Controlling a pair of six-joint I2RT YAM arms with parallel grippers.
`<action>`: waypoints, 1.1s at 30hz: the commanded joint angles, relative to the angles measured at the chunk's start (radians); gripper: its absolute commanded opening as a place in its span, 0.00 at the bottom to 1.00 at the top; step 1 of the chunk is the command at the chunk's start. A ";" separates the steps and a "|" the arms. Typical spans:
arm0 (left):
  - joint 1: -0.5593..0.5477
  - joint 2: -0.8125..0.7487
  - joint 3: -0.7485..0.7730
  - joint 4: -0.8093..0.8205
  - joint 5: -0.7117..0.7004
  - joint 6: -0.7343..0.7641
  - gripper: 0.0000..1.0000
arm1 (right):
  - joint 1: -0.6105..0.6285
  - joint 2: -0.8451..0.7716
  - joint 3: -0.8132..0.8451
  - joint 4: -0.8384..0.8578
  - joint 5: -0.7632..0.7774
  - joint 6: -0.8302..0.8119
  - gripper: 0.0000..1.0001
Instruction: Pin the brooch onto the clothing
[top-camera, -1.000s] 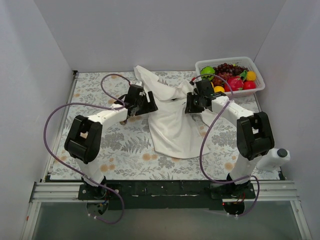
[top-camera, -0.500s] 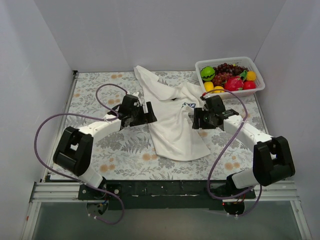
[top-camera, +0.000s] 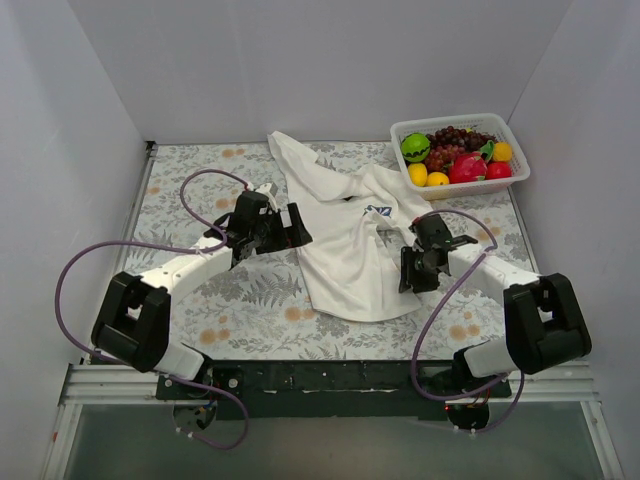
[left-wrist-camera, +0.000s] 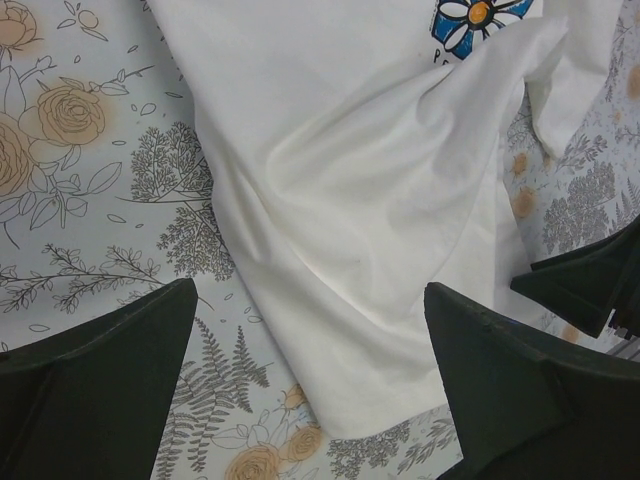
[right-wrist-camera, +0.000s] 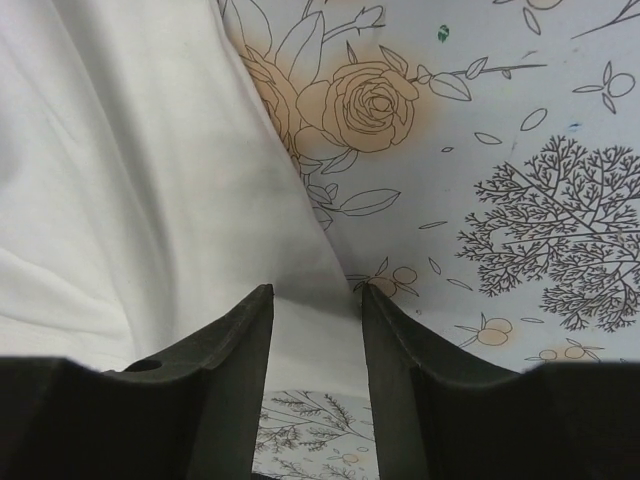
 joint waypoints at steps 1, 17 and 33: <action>-0.002 -0.044 0.005 -0.018 0.000 -0.002 0.98 | 0.008 0.024 -0.069 -0.125 -0.050 0.034 0.45; -0.004 -0.098 0.018 -0.058 0.033 0.037 0.98 | 0.081 0.082 0.295 -0.056 -0.147 0.002 0.01; -0.013 -0.149 -0.079 0.008 0.144 -0.011 0.97 | 0.039 0.234 1.060 0.291 -0.192 0.160 0.01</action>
